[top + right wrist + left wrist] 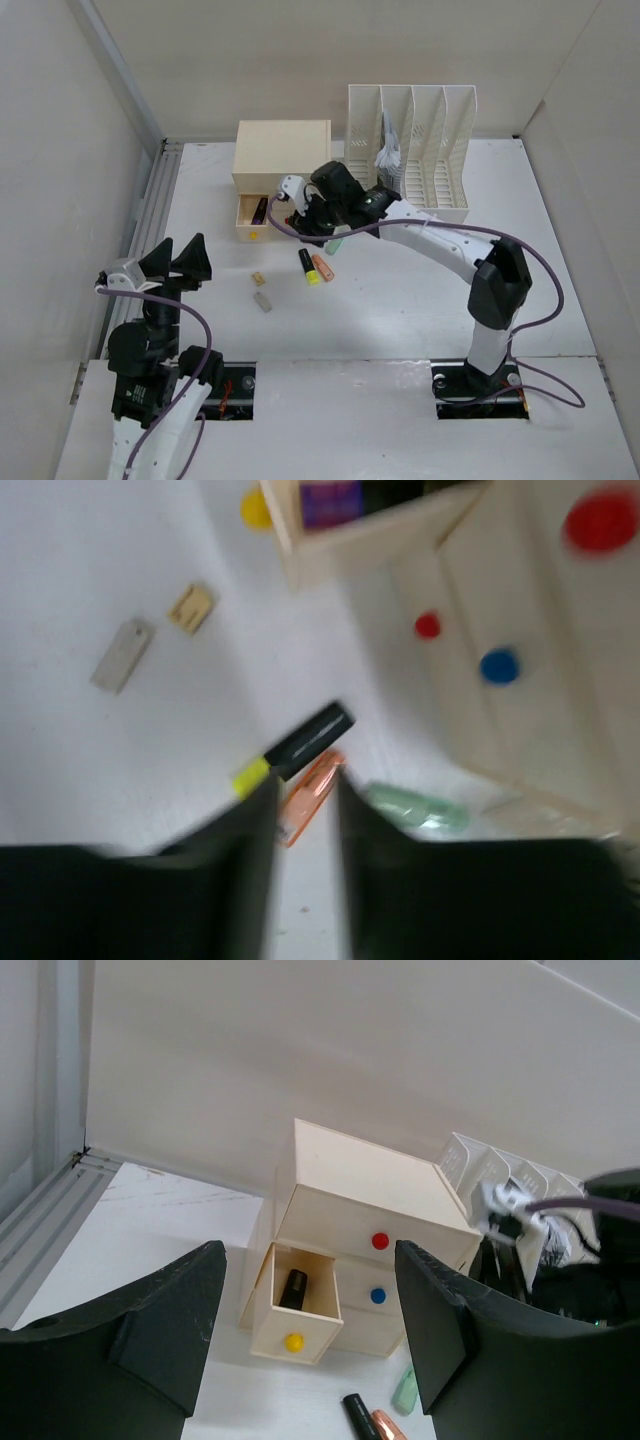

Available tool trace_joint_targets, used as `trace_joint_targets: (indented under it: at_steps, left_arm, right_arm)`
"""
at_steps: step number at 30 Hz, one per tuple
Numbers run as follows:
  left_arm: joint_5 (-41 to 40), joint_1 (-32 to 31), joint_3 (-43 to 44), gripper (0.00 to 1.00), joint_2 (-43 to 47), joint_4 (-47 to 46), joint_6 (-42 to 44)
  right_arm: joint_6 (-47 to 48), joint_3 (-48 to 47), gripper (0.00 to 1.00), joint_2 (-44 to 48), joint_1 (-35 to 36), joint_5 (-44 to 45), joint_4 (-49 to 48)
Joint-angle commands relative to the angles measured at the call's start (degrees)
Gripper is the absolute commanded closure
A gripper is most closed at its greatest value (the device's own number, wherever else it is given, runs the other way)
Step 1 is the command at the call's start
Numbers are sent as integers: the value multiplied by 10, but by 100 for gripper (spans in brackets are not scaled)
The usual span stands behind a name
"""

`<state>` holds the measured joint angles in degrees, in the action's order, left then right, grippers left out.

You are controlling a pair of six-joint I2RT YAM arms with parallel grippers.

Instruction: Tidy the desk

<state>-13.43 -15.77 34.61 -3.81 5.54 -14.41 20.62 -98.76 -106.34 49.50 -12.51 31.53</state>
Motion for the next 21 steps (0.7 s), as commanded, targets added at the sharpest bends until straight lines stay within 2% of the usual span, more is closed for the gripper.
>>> trace_joint_targets:
  at_steps: [1, 3, 4, 5, 7, 8, 11, 18, 21]
  left_arm:
    - [8, -3, 8, 35, 11, -27, 5]
    - [13, -3, 8, 35, 11, -27, 5]
    - [13, -3, 8, 35, 16, -27, 5]
    - [13, -3, 8, 35, 16, -27, 5]
    - [13, -3, 8, 35, 16, -27, 5]
    - [13, -3, 8, 35, 16, -27, 5]
    - [13, -3, 8, 35, 16, -27, 5]
    - [13, -3, 8, 35, 16, -27, 5]
    - [13, -3, 3, 35, 16, -27, 5]
  right_arm:
    - [-59, 81, 39, 46, -12, -57, -26]
    - [-67, 133, 33, 52, -12, -39, -40]
    - [-74, 142, 22, 52, -12, -39, -40]
    - [-74, 149, 18, 52, -12, -29, -58]
    - [-109, 179, 18, 47, -12, -7, -89]
    - [-121, 186, 26, 47, -12, 4, -114]
    - [-168, 181, 37, 11, 3, 71, -126]
    - [-235, 104, 43, -88, 37, 155, -115]
    - [-240, 87, 43, -105, 37, 155, -108]
